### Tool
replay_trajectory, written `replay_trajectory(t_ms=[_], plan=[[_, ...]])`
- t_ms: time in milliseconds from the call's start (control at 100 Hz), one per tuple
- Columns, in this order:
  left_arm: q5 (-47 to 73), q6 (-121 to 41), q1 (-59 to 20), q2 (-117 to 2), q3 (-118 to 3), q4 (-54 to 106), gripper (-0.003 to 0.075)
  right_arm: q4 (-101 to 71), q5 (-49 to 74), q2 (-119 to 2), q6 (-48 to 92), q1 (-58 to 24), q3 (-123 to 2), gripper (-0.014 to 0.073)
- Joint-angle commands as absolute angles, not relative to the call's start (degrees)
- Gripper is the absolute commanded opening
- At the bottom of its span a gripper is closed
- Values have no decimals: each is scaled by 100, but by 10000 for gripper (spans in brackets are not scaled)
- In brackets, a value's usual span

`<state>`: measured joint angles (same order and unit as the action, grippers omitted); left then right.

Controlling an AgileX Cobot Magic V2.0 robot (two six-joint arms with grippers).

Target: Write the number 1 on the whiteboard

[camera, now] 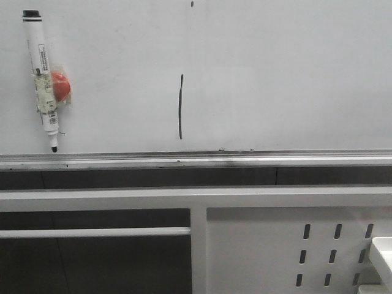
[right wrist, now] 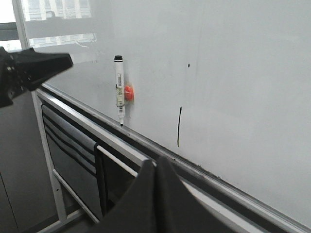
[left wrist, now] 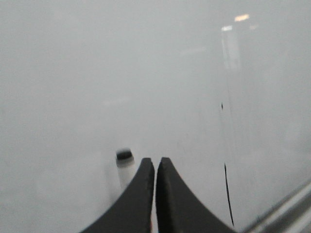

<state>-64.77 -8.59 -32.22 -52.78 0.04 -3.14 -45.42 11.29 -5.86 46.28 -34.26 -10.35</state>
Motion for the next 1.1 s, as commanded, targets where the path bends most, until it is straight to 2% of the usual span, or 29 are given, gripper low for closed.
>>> replay_trajectory(t_ms=[0, 260, 480, 680, 880, 1090], plan=[[-7209, -968, -3083, -4430, -38, -201, -20, -4605, 769, -645, 4627, -3401, -1182, -69], [-3131, -936, -1945, -1343, -25, -187, -20, -4605, 769, -645, 4627, -3401, -1182, -69], [-250, -697, -1106, 184, -25, 164, -20, -4605, 769, -645, 4627, -3401, -1182, -69], [722, -697, -722, -95, 79, 198, -20, -4605, 791, -645, 4627, -3401, -1182, -69], [1515, -697, -678, -107, 225, 91, -20, -4605, 768, -645, 4627, -3401, -1182, -69], [1532, -384, -456, -107, 225, -97, -20, -4605, 768, -645, 4627, -3401, -1182, -69]])
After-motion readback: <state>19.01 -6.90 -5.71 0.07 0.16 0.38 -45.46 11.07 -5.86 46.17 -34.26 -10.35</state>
